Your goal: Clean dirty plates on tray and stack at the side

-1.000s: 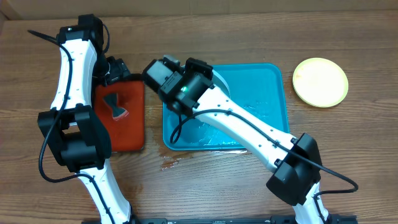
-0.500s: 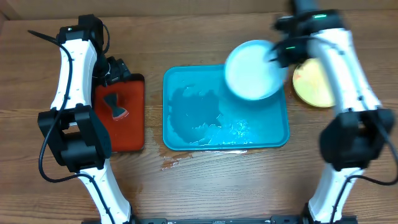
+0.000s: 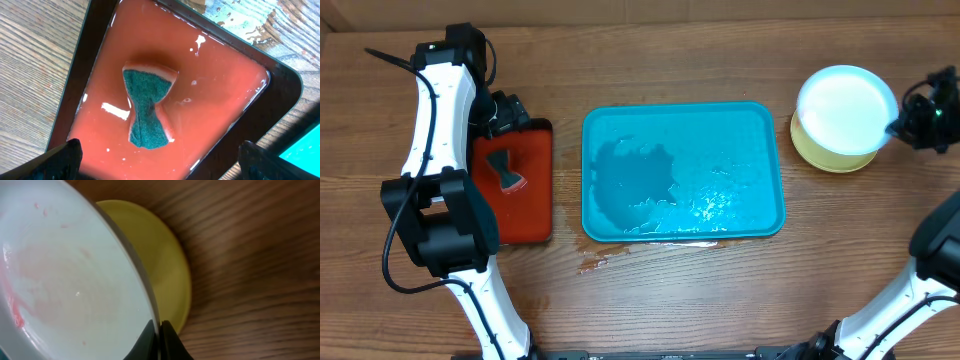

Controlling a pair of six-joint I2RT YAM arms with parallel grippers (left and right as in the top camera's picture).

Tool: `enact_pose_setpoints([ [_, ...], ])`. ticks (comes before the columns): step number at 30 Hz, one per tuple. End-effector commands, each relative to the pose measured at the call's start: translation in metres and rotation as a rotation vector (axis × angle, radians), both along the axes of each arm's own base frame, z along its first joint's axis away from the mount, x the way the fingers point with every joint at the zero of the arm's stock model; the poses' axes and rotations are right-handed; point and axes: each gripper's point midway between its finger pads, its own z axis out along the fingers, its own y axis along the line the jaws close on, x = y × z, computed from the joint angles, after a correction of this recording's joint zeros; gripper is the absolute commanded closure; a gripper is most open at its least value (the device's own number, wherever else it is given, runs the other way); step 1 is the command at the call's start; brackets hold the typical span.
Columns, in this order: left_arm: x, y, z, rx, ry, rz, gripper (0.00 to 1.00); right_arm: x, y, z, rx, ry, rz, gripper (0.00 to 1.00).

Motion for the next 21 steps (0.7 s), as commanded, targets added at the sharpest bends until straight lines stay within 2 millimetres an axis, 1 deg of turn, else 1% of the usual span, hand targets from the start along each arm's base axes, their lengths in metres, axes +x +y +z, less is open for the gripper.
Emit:
enact_pose_setpoints([
  [1,0.003,-0.004,0.009,-0.005,-0.027,-0.008,0.00,-0.012,-0.014,-0.018,0.013,0.030,-0.127,0.96],
  [3,0.003,-0.004,0.009,-0.005,-0.027,-0.008,0.00,-0.012,-0.013,-0.030,0.010,0.025,-0.126,0.96],
  [5,0.003,-0.004,0.009,-0.005,-0.027,-0.008,0.00,-0.011,-0.010,-0.035,0.008,0.023,-0.118,0.96],
  [10,0.002,-0.004,0.009,-0.005,-0.026,-0.008,0.00,0.001,0.001,-0.034,-0.013,0.003,-0.082,0.95],
  [12,0.002,-0.004,0.009,-0.005,-0.026,-0.008,0.00,0.004,0.004,-0.035,-0.032,0.002,-0.072,0.88],
  [13,0.003,-0.004,0.009,-0.005,-0.027,-0.008,0.00,0.005,0.005,-0.035,-0.040,0.005,-0.071,0.81],
  [17,0.003,-0.004,0.009,-0.005,-0.027,-0.008,0.00,0.005,0.010,-0.037,-0.058,0.021,-0.059,0.77],
  [20,0.002,-0.004,0.009,-0.005,-0.026,-0.008,0.00,0.003,0.015,-0.035,-0.035,0.040,-0.078,0.59],
  [21,0.003,-0.004,0.009,-0.005,-0.027,-0.008,0.00,0.001,0.017,-0.033,-0.019,0.051,-0.088,0.56],
])
